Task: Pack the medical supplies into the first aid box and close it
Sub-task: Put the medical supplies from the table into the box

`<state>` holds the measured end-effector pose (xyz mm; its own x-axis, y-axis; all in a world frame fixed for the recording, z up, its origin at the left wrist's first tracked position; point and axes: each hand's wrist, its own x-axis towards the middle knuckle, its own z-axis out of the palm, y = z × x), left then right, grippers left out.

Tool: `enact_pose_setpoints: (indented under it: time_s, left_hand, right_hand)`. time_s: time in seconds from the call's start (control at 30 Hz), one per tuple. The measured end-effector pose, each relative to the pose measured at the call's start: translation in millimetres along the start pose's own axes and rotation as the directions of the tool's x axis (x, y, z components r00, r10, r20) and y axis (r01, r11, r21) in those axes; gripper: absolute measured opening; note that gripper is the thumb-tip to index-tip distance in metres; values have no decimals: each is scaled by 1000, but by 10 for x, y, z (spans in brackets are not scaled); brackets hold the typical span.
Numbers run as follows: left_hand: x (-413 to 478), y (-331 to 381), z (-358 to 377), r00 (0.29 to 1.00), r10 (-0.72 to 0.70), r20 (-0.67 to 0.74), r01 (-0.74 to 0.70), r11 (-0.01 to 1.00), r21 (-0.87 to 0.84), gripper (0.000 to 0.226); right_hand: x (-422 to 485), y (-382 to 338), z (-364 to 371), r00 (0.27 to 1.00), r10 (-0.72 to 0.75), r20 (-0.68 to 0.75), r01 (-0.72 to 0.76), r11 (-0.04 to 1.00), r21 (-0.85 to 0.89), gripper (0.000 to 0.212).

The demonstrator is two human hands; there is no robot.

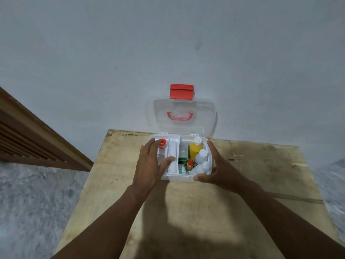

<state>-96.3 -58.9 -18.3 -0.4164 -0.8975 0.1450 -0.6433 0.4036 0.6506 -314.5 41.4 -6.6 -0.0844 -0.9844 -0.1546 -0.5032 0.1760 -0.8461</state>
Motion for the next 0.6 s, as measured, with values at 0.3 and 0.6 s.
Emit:
enact_pose_setpoints:
  time_s: [0.3, 0.6]
  left_hand:
    - [-148, -173, -142, 994, -63, 94, 93, 930, -356, 86]
    - [-60, -304, -127, 969, 40, 243, 83, 876, -474, 105]
  right_hand:
    - [-126, -191, -55, 997, 81, 5, -81, 997, 3, 80]
    - [-125, -335, 80, 948, 310, -73, -317, 943, -100, 124]
